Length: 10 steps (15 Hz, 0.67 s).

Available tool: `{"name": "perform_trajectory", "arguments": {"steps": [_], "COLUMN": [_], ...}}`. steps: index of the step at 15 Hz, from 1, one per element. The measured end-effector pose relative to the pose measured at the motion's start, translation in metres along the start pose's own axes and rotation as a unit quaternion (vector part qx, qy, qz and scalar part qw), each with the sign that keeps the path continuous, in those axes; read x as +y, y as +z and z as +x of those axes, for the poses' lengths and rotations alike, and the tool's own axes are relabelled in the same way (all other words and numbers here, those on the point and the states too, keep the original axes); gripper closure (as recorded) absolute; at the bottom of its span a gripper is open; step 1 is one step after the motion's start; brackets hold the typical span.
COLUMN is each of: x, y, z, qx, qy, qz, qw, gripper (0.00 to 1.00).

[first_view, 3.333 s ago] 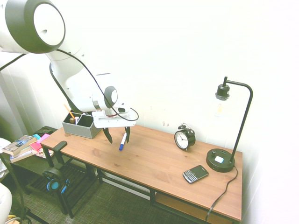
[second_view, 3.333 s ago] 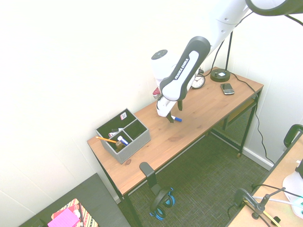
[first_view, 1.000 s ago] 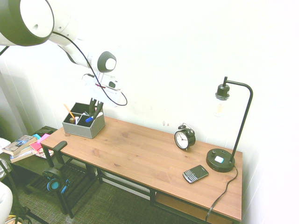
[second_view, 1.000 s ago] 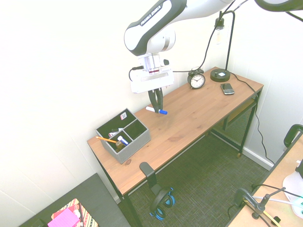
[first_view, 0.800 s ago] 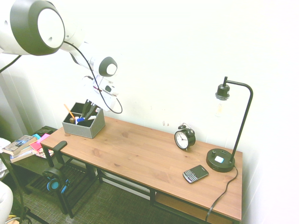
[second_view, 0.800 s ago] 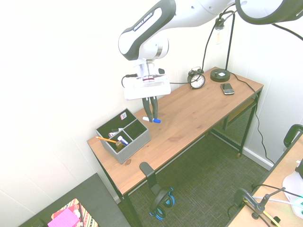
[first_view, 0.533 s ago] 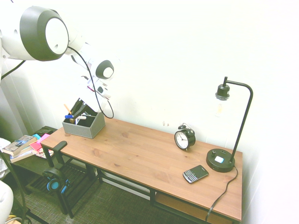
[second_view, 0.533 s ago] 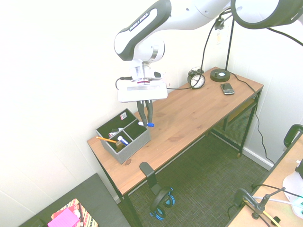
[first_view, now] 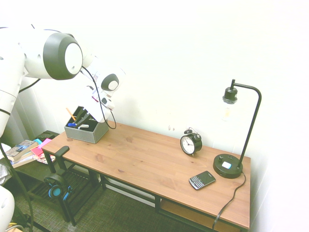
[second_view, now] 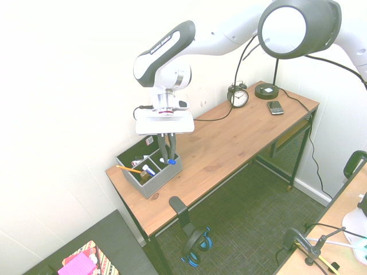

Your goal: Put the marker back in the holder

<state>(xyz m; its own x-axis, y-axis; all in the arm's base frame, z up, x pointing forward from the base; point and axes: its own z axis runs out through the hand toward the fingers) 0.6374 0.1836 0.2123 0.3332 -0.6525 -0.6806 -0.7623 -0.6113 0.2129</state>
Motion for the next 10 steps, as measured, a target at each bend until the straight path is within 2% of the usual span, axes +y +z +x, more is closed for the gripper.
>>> {"name": "perform_trajectory", "arguments": {"steps": [10], "x": [-0.0120], "y": [-0.0041], "z": [0.0105], "qx": [0.007], "qy": [-0.004], "qz": [0.008], "qw": [1.000], "gripper": [0.00]}}
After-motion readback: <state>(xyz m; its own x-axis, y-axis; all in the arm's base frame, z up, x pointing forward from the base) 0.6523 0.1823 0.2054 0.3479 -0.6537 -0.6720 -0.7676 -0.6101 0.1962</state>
